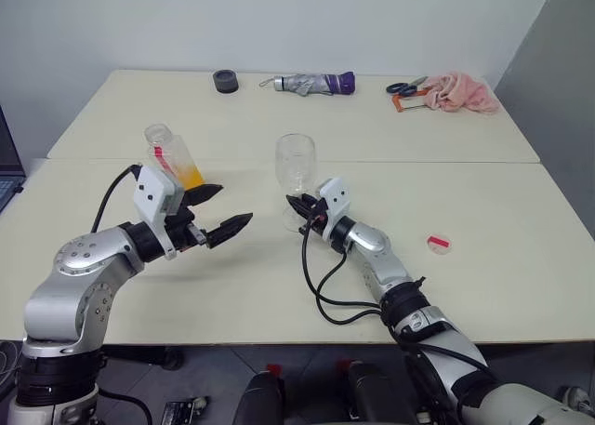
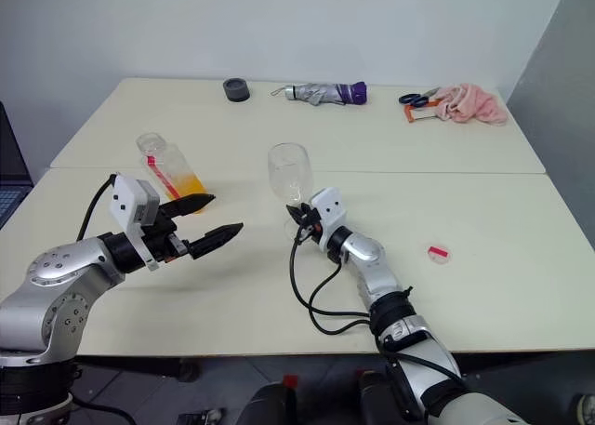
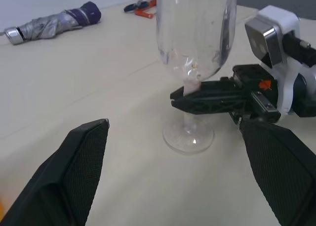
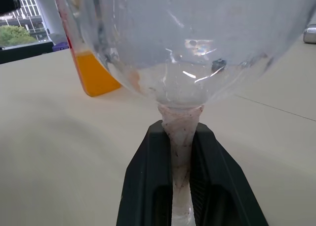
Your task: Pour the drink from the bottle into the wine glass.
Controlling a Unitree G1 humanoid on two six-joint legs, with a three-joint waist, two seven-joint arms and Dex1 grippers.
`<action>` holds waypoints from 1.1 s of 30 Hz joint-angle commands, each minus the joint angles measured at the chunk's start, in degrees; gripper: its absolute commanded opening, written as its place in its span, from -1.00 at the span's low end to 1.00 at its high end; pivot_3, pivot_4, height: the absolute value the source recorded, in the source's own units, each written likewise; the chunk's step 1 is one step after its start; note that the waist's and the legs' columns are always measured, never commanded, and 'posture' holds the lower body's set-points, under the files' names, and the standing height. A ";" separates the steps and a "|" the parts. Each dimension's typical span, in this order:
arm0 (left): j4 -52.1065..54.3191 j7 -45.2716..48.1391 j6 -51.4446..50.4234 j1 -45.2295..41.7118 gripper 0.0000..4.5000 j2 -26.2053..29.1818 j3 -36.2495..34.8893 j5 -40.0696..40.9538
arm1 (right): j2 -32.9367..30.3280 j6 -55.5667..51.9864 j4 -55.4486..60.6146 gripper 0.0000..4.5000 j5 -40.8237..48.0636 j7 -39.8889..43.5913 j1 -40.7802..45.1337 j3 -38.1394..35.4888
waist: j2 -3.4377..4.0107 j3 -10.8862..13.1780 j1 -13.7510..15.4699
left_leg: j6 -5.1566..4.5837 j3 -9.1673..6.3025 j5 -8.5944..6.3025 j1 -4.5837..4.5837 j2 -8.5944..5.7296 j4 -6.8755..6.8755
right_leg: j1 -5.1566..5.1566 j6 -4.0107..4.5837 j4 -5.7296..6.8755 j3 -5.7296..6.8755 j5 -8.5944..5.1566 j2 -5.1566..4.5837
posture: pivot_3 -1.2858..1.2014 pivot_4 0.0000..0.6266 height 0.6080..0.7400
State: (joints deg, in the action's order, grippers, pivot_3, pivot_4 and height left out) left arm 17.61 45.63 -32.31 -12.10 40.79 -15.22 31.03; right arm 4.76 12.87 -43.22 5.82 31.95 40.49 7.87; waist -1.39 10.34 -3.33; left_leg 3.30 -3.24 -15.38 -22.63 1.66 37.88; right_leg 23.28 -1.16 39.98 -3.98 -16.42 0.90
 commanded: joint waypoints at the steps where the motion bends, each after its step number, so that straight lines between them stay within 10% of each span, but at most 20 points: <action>1: 2.50 -0.63 -0.05 -1.91 1.00 0.78 -0.76 1.06 | 0.24 0.50 0.38 -0.35 0.75 0.69 0.38 -1.07 | 0.00 0.00 0.02 | 0.00 0.00 0.00 0.00 0.00 0.00 | 0.00 0.00 0.00 0.00 0.00 0.00 | 0.03 -0.52 1.00; 10: 2.05 -0.55 0.22 -3.53 1.00 0.60 0.60 0.86 | 0.25 0.40 1.34 0.99 0.53 0.82 -0.08 -1.20 | 0.01 0.01 0.01 | 0.00 0.00 0.00 0.00 -0.01 0.00 | 0.00 0.00 0.00 0.00 0.00 0.00 | 0.03 -0.52 1.00; 33: 1.14 -5.55 5.17 3.55 1.00 -4.17 1.42 -2.85 | -12.00 -8.63 21.37 0.99 1.29 6.78 -15.81 -0.66 | 0.02 0.00 0.15 | 0.00 -0.01 0.00 -0.01 0.00 -0.01 | -0.02 0.00 -0.02 -0.01 0.00 -0.02 | 0.03 -0.52 1.00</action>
State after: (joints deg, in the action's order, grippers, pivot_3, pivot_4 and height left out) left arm 18.08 41.26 -28.91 -9.08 36.99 -13.60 29.25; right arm -6.23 5.55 -25.42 5.96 37.76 26.06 7.85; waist -1.38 10.34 -3.18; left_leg 3.30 -3.24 -15.38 -22.65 1.66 37.87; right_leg 23.26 -1.16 39.95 -4.00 -16.43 0.85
